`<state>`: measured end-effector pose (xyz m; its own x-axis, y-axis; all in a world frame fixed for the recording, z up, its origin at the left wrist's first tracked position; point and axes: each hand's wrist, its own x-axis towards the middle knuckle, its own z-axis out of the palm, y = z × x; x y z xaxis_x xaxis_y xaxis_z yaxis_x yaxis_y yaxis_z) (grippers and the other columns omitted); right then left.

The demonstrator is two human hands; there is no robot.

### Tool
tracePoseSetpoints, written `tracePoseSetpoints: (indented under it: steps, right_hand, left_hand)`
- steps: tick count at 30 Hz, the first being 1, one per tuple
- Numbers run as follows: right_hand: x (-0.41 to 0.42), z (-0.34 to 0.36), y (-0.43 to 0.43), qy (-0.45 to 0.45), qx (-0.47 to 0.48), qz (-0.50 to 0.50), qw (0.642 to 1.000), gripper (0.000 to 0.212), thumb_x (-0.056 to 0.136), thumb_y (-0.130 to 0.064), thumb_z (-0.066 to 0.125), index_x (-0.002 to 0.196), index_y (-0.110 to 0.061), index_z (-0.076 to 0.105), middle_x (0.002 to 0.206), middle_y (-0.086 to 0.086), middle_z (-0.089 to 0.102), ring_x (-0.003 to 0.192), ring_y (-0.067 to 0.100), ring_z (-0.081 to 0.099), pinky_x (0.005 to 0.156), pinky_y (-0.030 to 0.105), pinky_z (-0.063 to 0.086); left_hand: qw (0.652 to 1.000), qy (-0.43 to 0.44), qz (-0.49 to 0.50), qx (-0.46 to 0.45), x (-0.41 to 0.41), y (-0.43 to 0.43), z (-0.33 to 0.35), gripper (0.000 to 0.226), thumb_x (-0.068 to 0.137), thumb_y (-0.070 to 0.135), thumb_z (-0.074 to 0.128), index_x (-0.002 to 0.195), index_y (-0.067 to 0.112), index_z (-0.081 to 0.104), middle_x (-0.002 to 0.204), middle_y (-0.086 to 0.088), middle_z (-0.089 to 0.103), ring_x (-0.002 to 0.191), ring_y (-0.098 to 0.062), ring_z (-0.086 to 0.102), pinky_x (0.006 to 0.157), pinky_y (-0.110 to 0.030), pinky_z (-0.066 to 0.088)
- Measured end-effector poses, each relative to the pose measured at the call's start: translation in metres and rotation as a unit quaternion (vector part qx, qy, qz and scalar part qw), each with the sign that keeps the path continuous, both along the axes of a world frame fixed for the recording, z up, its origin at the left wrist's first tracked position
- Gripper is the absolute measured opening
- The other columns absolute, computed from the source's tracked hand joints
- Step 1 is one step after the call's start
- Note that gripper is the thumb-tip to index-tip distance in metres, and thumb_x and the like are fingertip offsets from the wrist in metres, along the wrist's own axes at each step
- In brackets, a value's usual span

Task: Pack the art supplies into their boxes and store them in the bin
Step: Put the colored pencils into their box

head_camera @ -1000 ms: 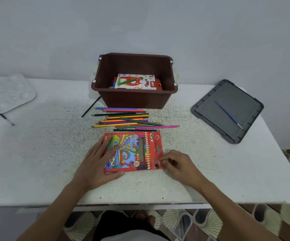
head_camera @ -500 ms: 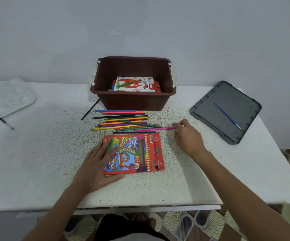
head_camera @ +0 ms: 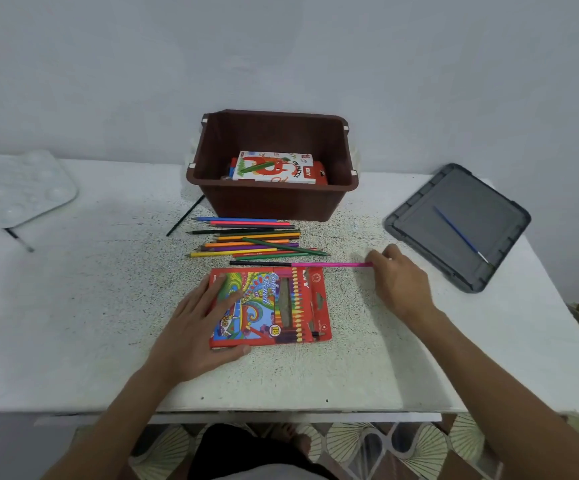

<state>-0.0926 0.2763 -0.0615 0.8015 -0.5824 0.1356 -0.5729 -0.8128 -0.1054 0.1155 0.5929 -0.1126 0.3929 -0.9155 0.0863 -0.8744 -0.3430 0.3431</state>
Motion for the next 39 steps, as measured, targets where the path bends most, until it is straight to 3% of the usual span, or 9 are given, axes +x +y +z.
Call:
tracePoseSetpoints:
  steps: [10, 18, 24, 34, 37, 39]
  right_hand:
    - [-0.054, 0.028, -0.023, -0.026, 0.005, 0.096, 0.995, 0.018, 0.084, 0.001, 0.071, 0.098, -0.009, 0.072, 0.093, 0.010, 0.058, 0.052, 0.021, 0.052, 0.038, 0.031, 0.045]
    - [-0.057, 0.022, -0.001, -0.029, 0.027, 0.131, 0.991, 0.019, 0.084, -0.004, 0.072, 0.101, -0.012, 0.073, 0.092, 0.008, 0.058, 0.056, 0.015, 0.046, 0.040, 0.026, 0.036]
    - [-0.052, 0.016, 0.018, -0.035, 0.029, 0.142, 0.989, 0.027, 0.076, 0.008, 0.073, 0.098, -0.008, 0.074, 0.089, 0.011, 0.059, 0.059, 0.024, 0.057, 0.041, 0.024, 0.032]
    - [-0.063, 0.001, 0.017, -0.042, 0.028, 0.170, 0.984, 0.031, 0.082, 0.005, 0.067, 0.107, -0.012, 0.072, 0.089, 0.006, 0.054, 0.071, 0.021, 0.051, 0.047, 0.035, 0.047]
    - [-0.054, -0.004, 0.039, -0.078, 0.090, 0.192, 0.974, 0.020, 0.091, -0.003, 0.061, 0.109, -0.006, 0.070, 0.088, 0.004, 0.055, 0.071, 0.016, 0.052, 0.055, 0.028, 0.051]
    - [-0.047, -0.008, 0.059, -0.086, 0.132, 0.208, 0.965, 0.025, 0.098, -0.018, 0.050, 0.109, -0.006, 0.069, 0.091, 0.001, 0.055, 0.072, 0.012, 0.052, 0.062, 0.020, 0.048]
  left_hand:
    - [1.000, -0.006, -0.007, -0.001, 0.002, 0.001, 0.000, 0.097, 0.077, 0.085, 0.048, 0.154, 0.030, 0.030, 0.166, 0.001, 0.009, 0.153, -0.023, 0.006, 0.117, -0.048, 0.021]
    - [1.000, -0.007, -0.009, -0.002, 0.001, 0.000, 0.001, 0.097, 0.077, 0.086, 0.046, 0.155, 0.033, 0.023, 0.166, 0.001, 0.008, 0.153, -0.024, 0.007, 0.115, -0.050, 0.022]
    - [1.000, -0.009, -0.009, 0.002, 0.000, 0.000, 0.002, 0.097, 0.077, 0.087, 0.044, 0.154, 0.031, 0.025, 0.166, 0.001, 0.007, 0.152, -0.024, 0.008, 0.115, -0.048, 0.021]
    - [1.000, -0.015, -0.011, 0.001, 0.002, 0.000, 0.000, 0.097, 0.077, 0.086, 0.046, 0.153, 0.027, 0.030, 0.165, -0.002, 0.011, 0.152, -0.025, 0.009, 0.116, -0.050, 0.025]
    - [1.000, -0.016, -0.013, 0.001, 0.002, 0.001, 0.001, 0.098, 0.078, 0.086, 0.045, 0.154, 0.027, 0.028, 0.165, -0.002, 0.010, 0.152, -0.025, 0.010, 0.116, -0.050, 0.024]
    - [1.000, -0.016, -0.014, 0.002, 0.001, 0.001, 0.001, 0.098, 0.078, 0.086, 0.045, 0.154, 0.028, 0.027, 0.166, -0.002, 0.009, 0.152, -0.025, 0.009, 0.116, -0.049, 0.023]
